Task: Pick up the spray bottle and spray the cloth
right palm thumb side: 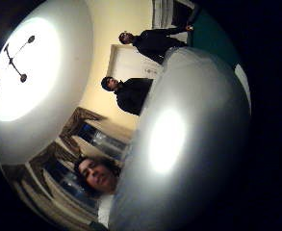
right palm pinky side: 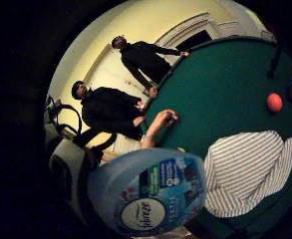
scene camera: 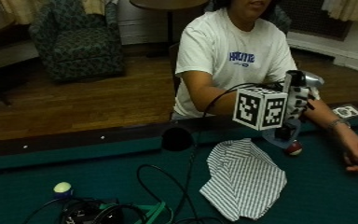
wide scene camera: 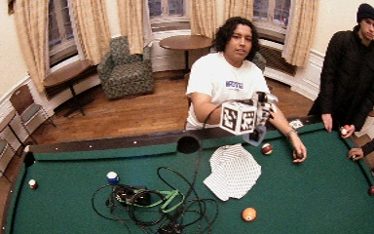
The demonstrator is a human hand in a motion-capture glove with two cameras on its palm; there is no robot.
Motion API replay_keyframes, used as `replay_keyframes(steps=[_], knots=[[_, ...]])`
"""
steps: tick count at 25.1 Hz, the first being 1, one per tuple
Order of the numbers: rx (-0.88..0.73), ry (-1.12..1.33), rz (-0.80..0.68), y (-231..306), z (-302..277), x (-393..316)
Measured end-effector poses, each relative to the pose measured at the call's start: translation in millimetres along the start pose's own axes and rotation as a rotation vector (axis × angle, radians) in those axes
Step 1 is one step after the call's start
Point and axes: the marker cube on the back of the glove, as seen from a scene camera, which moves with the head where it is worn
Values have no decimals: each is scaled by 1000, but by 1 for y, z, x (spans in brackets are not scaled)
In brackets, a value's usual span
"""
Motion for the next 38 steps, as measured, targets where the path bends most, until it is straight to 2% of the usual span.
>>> replay_keyframes(steps=[10,16,31,38], knots=[[74,29,-7,-32,89,78],[103,34,41,-36,129,120],[131,-2,38,-70,146,150],[-6,80,191,-47,138,161]])
